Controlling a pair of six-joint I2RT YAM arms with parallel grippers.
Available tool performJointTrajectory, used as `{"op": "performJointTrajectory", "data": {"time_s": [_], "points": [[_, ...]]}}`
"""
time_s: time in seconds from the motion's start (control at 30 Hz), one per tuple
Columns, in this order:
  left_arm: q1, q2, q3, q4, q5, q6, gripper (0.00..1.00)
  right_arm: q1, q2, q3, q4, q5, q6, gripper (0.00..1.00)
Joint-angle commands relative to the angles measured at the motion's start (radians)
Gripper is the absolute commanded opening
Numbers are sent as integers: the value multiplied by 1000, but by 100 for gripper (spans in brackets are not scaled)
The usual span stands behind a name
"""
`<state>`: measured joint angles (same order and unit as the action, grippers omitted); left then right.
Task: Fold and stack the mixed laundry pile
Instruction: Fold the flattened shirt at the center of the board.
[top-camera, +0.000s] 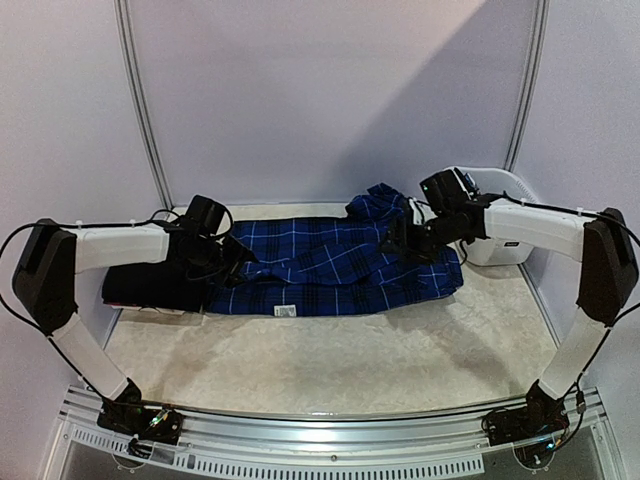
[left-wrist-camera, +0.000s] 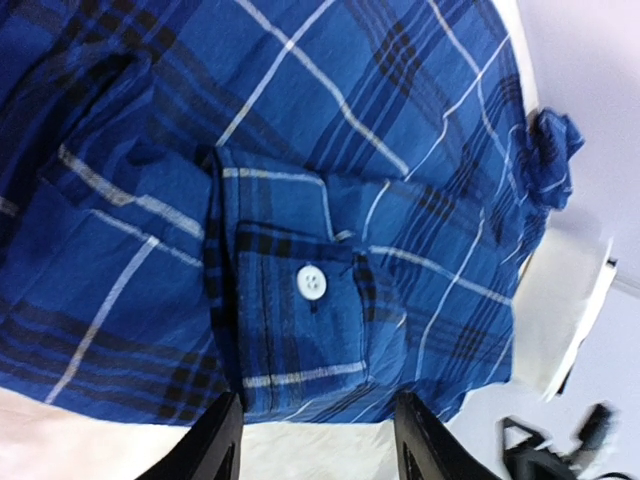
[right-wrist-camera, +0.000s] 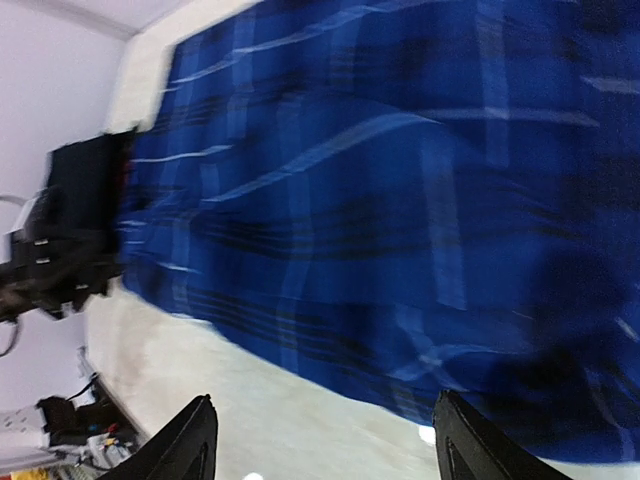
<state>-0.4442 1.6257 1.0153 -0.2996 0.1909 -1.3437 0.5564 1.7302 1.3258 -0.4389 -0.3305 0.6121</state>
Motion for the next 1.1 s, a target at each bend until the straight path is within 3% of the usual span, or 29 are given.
{"op": "performJointTrajectory", "data": {"time_s": [0.0, 0.4, 0.73, 0.8, 0.87, 1.0, 1.07], "points": [[-13, 38, -23, 87, -30, -97, 52, -39, -119, -127, -28, 44, -18, 75], [-21, 55, -26, -25, -41, -200, 52, -50, -266, -318, -22, 81, 4, 75], [-30, 99, -24, 44, -5, -237, 51, -55, -285, -336, -26, 114, 10, 75], [-30, 112, -10, 50, -12, -226, 47, -57, -283, -343, -18, 117, 14, 75], [-30, 126, 7, 54, -25, -209, 36, -62, -277, -348, 4, 117, 22, 74], [-26, 153, 62, 44, -57, -135, 0, -63, -208, -312, 17, 112, -6, 70], [-25, 149, 108, 5, -69, -81, 0, -63, -167, -290, 23, 97, -30, 65]]}}
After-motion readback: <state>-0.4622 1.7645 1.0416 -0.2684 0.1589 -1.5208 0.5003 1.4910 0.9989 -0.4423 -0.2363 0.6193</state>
